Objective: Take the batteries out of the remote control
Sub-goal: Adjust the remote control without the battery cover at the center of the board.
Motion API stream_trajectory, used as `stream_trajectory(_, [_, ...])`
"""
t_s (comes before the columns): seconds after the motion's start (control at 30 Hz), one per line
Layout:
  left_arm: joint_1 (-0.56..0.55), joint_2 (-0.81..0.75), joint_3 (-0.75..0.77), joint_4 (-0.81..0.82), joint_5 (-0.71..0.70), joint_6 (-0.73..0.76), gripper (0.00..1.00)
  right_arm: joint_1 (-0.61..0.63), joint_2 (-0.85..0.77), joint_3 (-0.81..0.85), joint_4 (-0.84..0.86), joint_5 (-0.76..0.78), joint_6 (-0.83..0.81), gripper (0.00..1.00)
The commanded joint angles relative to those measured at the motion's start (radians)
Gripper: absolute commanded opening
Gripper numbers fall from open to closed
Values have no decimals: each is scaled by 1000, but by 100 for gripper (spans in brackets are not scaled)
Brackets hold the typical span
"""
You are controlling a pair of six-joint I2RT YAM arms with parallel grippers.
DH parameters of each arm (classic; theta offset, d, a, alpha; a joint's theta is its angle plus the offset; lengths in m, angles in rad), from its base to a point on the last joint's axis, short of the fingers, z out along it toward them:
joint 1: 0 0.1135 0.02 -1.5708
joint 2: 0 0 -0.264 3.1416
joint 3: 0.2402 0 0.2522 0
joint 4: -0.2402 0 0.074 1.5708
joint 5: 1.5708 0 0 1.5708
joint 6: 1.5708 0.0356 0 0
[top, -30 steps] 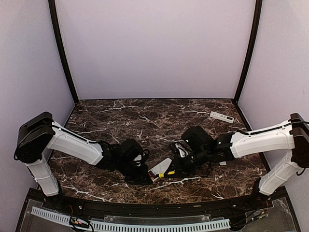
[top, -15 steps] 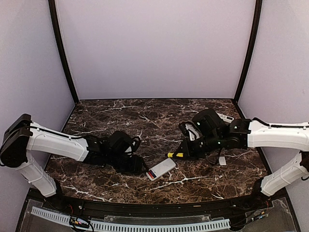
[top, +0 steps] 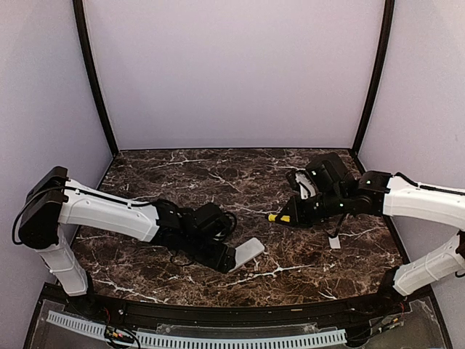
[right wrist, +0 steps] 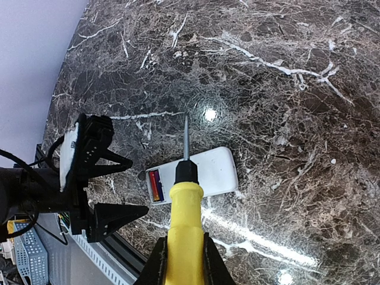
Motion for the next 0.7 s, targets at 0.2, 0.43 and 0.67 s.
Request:
stream_trajectory(0.2, [-24,56,37,-90,-54,24,85,-22,-16,-11,29,5,-31,0])
stream_trajectory(0.43, [-24,76,44,-84,-49,25,85,-22,-9,-28,49,-1,-20,0])
stream_trajectory(0.67, [-25,86,56,-49,-14,65,85,-24,10,-22,53,-5,-21,0])
